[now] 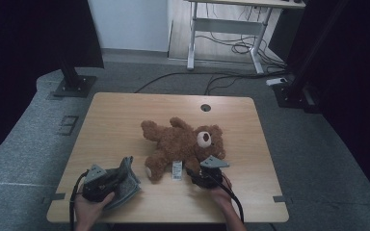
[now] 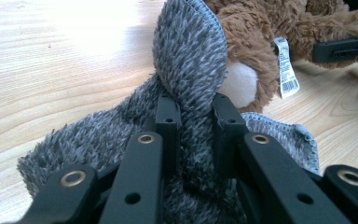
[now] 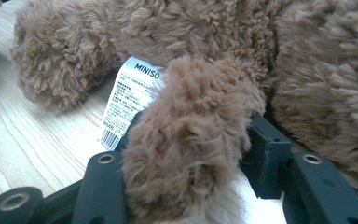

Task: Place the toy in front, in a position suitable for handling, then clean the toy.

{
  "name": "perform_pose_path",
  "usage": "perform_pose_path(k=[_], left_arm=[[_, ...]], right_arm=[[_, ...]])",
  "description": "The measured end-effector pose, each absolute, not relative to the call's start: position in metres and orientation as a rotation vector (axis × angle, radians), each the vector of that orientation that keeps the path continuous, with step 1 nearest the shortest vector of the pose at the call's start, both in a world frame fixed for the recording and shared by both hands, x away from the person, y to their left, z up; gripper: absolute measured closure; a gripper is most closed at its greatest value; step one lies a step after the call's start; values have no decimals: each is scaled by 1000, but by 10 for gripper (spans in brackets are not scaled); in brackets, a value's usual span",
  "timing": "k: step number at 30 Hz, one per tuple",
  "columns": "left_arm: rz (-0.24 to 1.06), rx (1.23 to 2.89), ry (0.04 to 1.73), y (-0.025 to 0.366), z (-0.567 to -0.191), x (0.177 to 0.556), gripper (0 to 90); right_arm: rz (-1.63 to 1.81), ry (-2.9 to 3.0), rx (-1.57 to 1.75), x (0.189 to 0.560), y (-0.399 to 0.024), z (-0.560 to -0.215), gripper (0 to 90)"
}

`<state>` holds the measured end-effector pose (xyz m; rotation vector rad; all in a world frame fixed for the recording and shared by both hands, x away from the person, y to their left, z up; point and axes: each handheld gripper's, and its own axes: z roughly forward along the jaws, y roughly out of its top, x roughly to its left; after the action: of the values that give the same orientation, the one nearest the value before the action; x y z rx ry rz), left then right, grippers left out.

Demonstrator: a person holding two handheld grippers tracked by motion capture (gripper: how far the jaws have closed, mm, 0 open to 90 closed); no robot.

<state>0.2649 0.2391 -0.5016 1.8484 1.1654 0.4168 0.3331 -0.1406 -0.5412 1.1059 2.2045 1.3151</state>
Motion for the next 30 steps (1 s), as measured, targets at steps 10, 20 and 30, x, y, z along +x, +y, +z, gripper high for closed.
perform_pose_path(k=[10,20,30], left_arm=[[435,1834,1143,235,-496,262,752],[431,1829,1147,235,-498,263,752],[435,1838,1147,234,-499,263,752]], right_arm=[[1324,2200,1109,332,-144,-540,504],[1367,2176,1152,325,-160,-530,451],[1390,2081,1203,322,-191,-519,408]])
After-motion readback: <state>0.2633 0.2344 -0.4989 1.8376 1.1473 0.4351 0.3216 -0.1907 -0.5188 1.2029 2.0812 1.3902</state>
